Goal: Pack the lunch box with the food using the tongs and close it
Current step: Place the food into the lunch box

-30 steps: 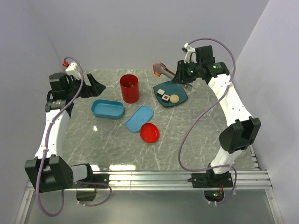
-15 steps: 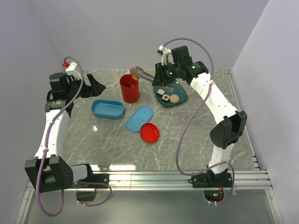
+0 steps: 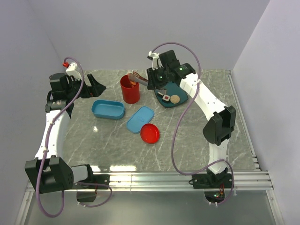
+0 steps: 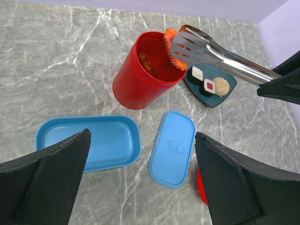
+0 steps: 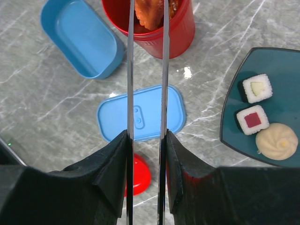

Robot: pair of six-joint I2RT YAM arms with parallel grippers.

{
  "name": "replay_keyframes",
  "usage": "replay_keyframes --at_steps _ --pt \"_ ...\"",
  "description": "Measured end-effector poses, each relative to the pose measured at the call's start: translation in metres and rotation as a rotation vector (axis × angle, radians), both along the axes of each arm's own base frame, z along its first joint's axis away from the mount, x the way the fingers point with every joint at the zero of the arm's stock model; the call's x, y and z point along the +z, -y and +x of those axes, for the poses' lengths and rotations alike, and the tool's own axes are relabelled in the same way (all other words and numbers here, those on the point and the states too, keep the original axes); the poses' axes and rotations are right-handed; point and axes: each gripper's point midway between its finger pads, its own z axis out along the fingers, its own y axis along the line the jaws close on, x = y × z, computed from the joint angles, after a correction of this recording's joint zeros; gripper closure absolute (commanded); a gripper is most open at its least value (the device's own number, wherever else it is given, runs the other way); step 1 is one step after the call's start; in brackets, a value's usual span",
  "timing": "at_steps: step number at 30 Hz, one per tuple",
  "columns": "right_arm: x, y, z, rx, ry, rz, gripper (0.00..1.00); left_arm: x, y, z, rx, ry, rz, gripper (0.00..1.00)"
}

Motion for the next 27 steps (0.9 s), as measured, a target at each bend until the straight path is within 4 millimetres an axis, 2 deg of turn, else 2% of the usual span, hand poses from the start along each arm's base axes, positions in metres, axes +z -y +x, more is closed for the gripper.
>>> replay_keyframes --at_steps 5,6,15,19,22,25,27 --pt "-0.005 0.0 0.003 -0.007 0.006 -0.018 0.46 0.0 0.0 0.0 0.001 0.0 0.0 0.01" --pt "-0.005 0.0 0.003 -0.009 0.008 -0.019 0.45 0.0 0.0 0.0 0.001 0.0 0.0 0.0" --pt "0.01 -0.003 0.008 -0.006 0.047 0.001 0.44 0.0 -0.001 0.0 0.003 0.0 0.0 0.0" --pt "0.017 0.003 0.006 0.018 0.065 0.006 0.43 0.0 -0.002 0.0 0.004 0.0 0.0 0.01" --pt "0.023 0.02 0.002 0.026 0.075 -0.005 0.43 0.0 -0.002 0.0 0.003 -0.002 0.001 0.01" --pt "0.031 0.05 -0.002 0.012 0.085 -0.019 0.46 0.0 -0.002 0.0 0.002 -0.001 0.003 0.0" --pt "0.034 0.079 -0.003 -0.013 0.084 -0.033 0.47 0.0 -0.002 0.0 0.002 0.001 0.004 0.01"
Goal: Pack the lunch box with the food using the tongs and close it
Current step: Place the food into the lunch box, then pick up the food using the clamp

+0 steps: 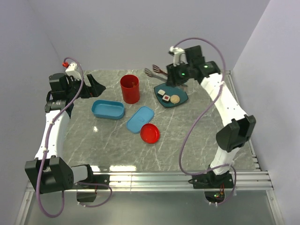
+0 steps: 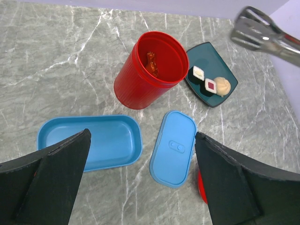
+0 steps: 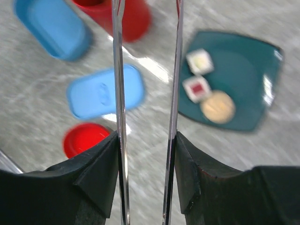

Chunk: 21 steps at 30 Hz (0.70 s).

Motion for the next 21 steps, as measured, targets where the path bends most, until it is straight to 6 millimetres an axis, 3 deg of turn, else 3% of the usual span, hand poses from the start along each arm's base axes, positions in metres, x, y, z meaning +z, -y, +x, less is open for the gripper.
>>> replay_keyframes --at_steps 4,7,10,15,21 --pt "-0.01 0.053 -0.003 -0.049 -0.024 -0.051 0.48 0.0 0.0 0.0 -0.003 0.003 0.005 0.0" --pt "-0.033 0.089 -0.013 -0.068 -0.079 -0.123 0.48 0.0 0.001 -0.001 -0.01 0.005 0.005 0.01" --pt "-0.061 0.112 -0.027 -0.065 -0.149 -0.196 0.48 0.001 0.002 -0.001 -0.019 0.007 0.005 0.01" --pt "-0.091 0.139 -0.043 -0.067 -0.234 -0.296 0.47 0.001 0.003 -0.002 -0.022 0.007 0.004 0.0" --pt "-0.096 0.149 -0.044 -0.072 -0.234 -0.34 0.42 0.001 0.003 -0.002 -0.025 0.007 0.003 0.01"
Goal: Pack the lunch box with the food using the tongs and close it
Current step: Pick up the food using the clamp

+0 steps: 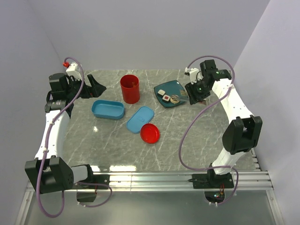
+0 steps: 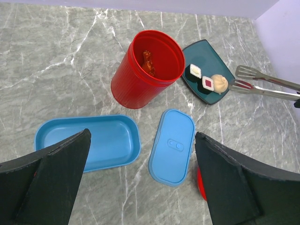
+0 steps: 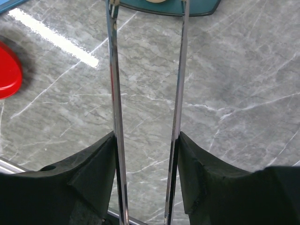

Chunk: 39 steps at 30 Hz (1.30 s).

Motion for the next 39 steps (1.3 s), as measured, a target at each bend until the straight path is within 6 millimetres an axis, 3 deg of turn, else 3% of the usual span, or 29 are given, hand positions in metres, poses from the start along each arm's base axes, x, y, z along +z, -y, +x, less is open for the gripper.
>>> replay_keyframes --at_steps 6,13,22,30,35,39 --pt "-0.007 0.002 0.004 -0.005 -0.013 -0.014 0.39 0.0 0.0 0.0 -0.001 0.0 0.0 0.0" --pt "-0.03 0.001 0.008 -0.005 -0.068 -0.022 0.39 0.0 0.0 0.0 -0.001 0.0 -0.001 0.01" --pt "-0.037 0.001 0.011 -0.007 -0.079 -0.024 0.47 0.0 0.0 0.0 -0.001 0.0 0.0 0.01" --pt "-0.039 0.0 0.017 -0.01 -0.074 -0.025 0.35 -0.001 0.0 0.0 -0.002 -0.002 -0.001 0.0" --pt "-0.043 0.0 0.018 -0.011 -0.082 -0.026 0.37 -0.001 0.0 0.0 -0.002 -0.002 -0.001 0.01" --pt "-0.043 -0.001 0.02 -0.009 -0.078 -0.023 0.44 -0.001 0.0 0.0 -0.002 -0.003 -0.001 0.01"
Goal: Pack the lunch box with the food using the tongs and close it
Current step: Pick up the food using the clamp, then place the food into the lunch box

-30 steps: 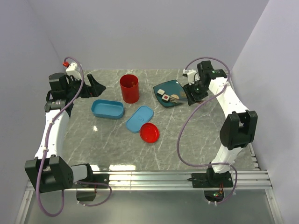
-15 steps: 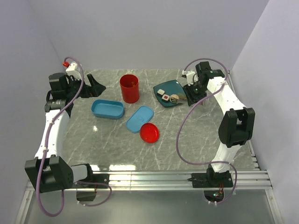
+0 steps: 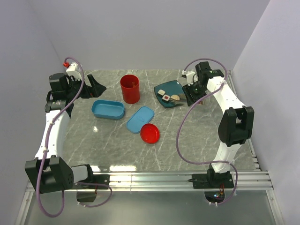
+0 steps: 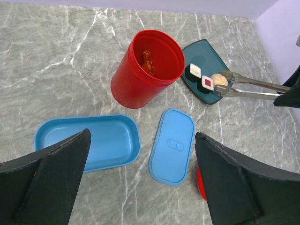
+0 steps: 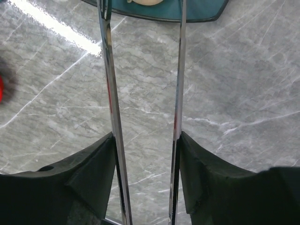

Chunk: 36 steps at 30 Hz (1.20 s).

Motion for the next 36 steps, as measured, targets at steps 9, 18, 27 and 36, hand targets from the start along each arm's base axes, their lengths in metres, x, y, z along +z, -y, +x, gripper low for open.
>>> replay_keyframes --at_steps 9,18,27,36 --pt "0.002 0.0 0.008 -0.004 0.025 -0.002 0.57 0.0 0.0 0.0 0.0 -0.001 0.0 0.01" --pt "0.031 0.002 0.003 0.021 0.088 -0.011 0.63 0.0 0.0 0.0 -0.002 -0.003 -0.002 0.01" --pt "0.088 -0.074 -0.011 0.242 0.198 0.084 0.64 -0.003 0.0 -0.002 0.0 -0.017 -0.006 0.01" --pt "0.116 -0.197 -0.055 0.548 0.236 0.186 0.64 0.004 -0.022 0.004 0.029 -0.053 -0.094 0.0"
